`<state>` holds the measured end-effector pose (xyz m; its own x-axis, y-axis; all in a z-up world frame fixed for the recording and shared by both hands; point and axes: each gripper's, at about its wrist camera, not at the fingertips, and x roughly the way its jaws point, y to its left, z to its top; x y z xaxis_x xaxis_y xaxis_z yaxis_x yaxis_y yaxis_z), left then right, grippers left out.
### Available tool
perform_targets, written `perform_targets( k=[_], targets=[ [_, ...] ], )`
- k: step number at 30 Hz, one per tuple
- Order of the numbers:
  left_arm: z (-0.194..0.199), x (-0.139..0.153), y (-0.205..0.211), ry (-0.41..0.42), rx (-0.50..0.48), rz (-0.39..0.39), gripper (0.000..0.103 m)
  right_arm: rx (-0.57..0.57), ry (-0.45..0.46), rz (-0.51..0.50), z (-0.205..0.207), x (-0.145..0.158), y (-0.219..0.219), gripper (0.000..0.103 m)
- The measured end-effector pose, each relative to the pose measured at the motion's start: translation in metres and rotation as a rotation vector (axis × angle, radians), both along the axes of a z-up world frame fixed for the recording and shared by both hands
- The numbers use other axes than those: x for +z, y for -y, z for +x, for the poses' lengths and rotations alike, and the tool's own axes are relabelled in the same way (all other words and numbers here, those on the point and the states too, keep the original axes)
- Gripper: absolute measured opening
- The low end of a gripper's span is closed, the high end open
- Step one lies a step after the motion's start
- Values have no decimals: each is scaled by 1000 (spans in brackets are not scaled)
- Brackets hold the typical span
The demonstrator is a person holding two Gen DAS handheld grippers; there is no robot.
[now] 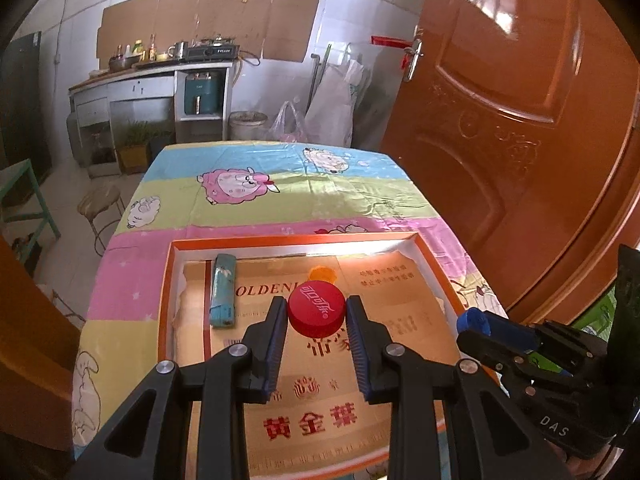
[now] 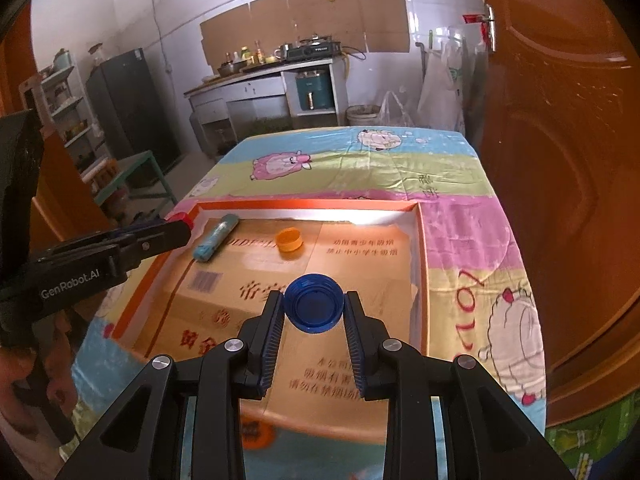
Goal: Organize rigid objects
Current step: 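Carry the red cap and blue cap over the cardboard tray with both tools, then lower the blue cap into the tray and open the right tool while the left holds the red cap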
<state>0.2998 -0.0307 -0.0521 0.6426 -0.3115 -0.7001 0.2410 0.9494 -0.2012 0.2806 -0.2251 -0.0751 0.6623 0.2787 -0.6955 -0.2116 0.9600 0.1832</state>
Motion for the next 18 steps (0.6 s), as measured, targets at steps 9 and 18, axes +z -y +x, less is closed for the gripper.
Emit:
perform_targets(
  k=[9, 18],
  targets=[
    [34, -16, 5, -58, 7, 26, 30, 9, -39, 12, 39, -11, 0, 31],
    [62, -32, 9, -125, 19, 49, 30, 31, -77, -22, 74, -21, -7, 31]
  ],
)
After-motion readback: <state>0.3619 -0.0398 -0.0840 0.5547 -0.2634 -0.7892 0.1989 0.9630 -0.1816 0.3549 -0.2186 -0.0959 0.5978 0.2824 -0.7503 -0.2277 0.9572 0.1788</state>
